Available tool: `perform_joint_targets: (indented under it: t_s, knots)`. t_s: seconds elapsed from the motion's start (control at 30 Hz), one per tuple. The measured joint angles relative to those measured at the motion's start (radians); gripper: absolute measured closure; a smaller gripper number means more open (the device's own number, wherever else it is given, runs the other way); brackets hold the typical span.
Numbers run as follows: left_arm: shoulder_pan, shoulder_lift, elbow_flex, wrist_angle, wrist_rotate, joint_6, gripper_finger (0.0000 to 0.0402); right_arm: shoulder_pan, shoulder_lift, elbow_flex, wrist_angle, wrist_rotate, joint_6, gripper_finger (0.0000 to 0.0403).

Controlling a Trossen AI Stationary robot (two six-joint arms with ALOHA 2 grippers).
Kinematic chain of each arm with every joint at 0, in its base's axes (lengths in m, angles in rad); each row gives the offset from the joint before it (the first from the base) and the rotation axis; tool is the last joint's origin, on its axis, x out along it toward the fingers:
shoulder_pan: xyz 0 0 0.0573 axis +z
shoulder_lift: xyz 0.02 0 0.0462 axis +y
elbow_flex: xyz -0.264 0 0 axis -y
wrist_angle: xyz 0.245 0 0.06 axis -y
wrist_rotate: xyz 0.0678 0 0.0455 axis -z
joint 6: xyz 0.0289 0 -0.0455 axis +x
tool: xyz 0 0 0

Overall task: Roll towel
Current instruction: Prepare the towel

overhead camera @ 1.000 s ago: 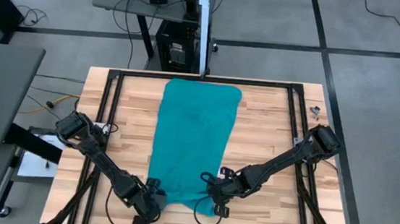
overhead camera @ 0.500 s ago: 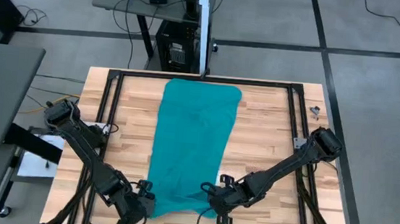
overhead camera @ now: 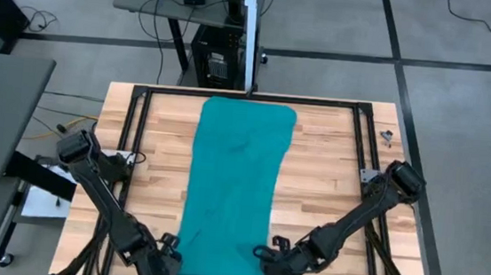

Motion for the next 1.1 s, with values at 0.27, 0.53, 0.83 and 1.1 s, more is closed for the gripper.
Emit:
perform_joint_targets:
  t_s: [0.27,0.53,0.83,1.1]
  knots:
    - [-0.033,0.075,-0.001,0.082,0.008,0.024,0.0395,0.068,0.020,0.000,0.002,-0.014,0.339,0.0377]
    - [-0.009,0.016,0.004,0.079,0.104,-0.017,0.0332,0.084,0.036,-0.001,0.069,-0.028,0.514,0.0249]
    - [-0.027,-0.093,0.016,0.012,-0.054,-0.056,0.0307,-0.063,0.067,0.000,0.325,0.076,0.369,0.0206]
    - [-0.054,-0.087,-0.179,0.129,-0.327,-0.148,0.0306,-0.225,0.315,0.198,0.404,0.082,0.076,0.0223]
